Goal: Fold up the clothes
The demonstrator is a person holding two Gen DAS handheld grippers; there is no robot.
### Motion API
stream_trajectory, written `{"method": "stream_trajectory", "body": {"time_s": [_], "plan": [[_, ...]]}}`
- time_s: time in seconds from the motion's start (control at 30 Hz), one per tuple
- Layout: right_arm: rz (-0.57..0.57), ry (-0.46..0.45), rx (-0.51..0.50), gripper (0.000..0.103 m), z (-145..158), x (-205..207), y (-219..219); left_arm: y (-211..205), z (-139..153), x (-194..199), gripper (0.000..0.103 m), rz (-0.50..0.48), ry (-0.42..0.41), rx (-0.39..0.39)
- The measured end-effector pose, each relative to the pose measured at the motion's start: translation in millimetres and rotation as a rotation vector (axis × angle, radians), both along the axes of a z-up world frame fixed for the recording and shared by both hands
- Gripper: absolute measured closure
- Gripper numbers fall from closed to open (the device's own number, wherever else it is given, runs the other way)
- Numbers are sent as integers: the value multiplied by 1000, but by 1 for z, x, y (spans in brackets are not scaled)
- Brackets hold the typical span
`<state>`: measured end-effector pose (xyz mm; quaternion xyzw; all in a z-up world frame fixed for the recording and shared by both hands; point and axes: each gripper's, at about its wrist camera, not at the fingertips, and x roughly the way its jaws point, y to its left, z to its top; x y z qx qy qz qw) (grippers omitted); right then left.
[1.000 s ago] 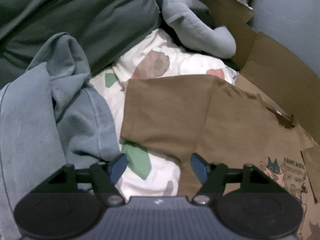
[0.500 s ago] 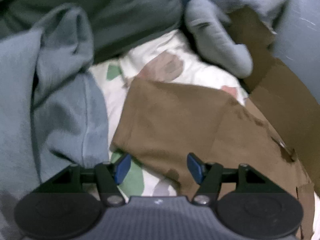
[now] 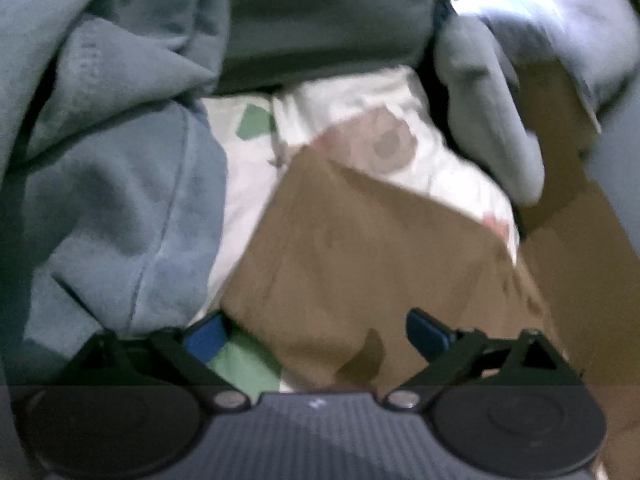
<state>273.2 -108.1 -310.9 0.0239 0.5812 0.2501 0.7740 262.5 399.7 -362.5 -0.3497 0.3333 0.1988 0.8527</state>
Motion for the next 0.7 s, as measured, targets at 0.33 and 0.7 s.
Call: {"method": "stream_trajectory", "body": {"time_s": [0.33, 0.7], "plan": [[9, -5, -10, 18, -3, 1, 8, 7, 29, -12, 30, -49, -158, -82], [55, -10, 4, 18, -4, 1, 27, 11, 18, 1, 52, -81, -96, -34]]}}
